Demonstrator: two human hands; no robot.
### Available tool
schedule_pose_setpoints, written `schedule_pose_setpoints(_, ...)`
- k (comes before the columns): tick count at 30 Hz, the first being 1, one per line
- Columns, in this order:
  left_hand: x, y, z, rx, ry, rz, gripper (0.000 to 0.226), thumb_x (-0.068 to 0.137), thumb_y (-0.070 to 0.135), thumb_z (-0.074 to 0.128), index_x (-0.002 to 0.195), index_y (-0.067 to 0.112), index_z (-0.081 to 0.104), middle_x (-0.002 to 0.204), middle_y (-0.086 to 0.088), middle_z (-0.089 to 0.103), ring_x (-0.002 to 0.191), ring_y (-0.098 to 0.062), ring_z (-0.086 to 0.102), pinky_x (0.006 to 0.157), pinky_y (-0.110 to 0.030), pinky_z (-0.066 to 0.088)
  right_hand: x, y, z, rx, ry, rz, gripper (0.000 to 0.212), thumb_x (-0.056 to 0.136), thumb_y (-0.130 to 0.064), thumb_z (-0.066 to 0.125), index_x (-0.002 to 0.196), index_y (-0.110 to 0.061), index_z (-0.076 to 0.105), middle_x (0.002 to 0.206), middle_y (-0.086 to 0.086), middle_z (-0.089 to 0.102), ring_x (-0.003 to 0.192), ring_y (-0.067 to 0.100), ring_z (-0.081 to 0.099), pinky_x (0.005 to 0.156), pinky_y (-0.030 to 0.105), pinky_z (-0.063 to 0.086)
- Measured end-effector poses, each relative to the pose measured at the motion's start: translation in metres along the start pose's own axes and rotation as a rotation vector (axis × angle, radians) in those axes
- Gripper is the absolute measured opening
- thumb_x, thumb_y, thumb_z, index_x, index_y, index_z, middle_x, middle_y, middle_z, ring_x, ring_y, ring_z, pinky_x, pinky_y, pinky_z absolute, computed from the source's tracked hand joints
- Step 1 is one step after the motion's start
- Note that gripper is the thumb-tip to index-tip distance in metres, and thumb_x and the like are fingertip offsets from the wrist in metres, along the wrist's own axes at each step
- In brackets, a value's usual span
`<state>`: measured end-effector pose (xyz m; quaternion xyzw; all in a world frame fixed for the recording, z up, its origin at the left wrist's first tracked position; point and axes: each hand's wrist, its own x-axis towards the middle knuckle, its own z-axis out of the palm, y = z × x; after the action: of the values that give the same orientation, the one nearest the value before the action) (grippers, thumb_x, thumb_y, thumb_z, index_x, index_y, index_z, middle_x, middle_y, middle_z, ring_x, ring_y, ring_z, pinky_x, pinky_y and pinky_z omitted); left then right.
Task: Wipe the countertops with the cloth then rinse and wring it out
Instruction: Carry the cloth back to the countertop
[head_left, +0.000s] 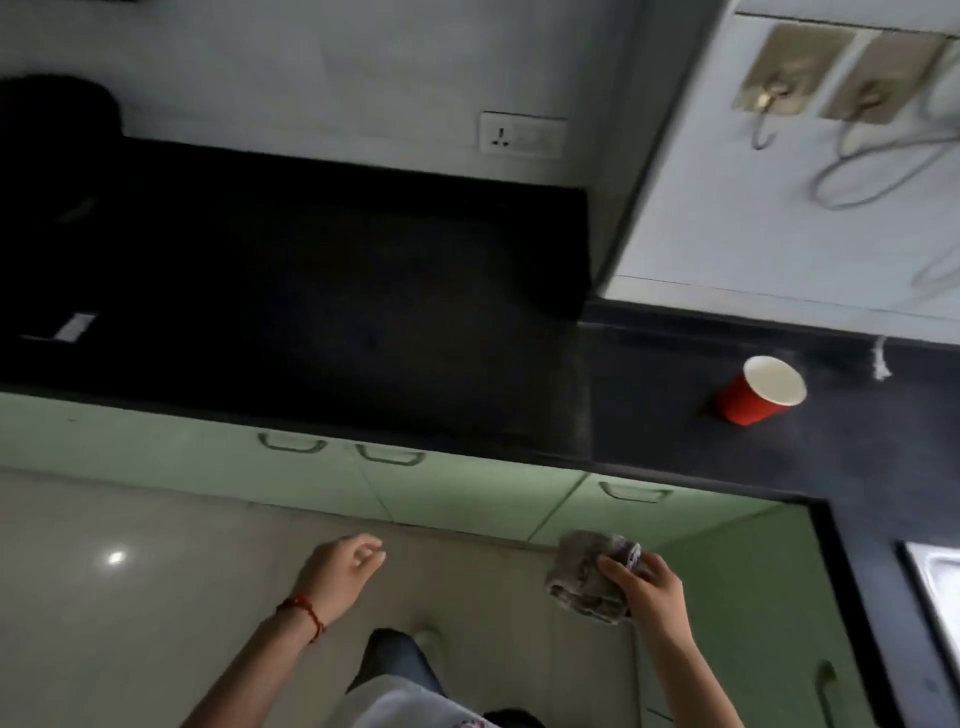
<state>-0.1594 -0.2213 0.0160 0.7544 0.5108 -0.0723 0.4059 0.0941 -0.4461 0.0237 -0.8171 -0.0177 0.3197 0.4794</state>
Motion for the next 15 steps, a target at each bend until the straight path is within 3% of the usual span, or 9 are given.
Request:
schedule_pose_setpoints(10,0.079,0.028,-0.086,-0.107,0.114,0.143,0.026,0.088,0.020,0.056,0.111,0.009,0.063,0.107,-0.008,0.070,0.100,-0.020,0.065,0.087,-0.031,0.052,0.051,-0.114,0.081,0.084,-0.030,-0.073,0.018,0.075,-0.005,0.071,0.091,-0.009,0.061,0.076,0.004,0.065,0.068,0.018,0.060,0.047,0.010,0.049)
schedule_pose_setpoints(15,0.131,0.055,-0.105,-0.131,0.162,0.172,0.025,0.086,0.017,0.059,0.108,0.008,0.065,0.100,-0.007,0.069,0.089,-0.016,0.063,0.084,-0.035,0.053,0.104,-0.156,0.111,0.141,-0.092,-0.058,0.019,0.076,-0.008,0.070,0.093,-0.011,0.063,0.081,0.008,0.066,0.074,0.022,0.063,0.066,0.031,0.053)
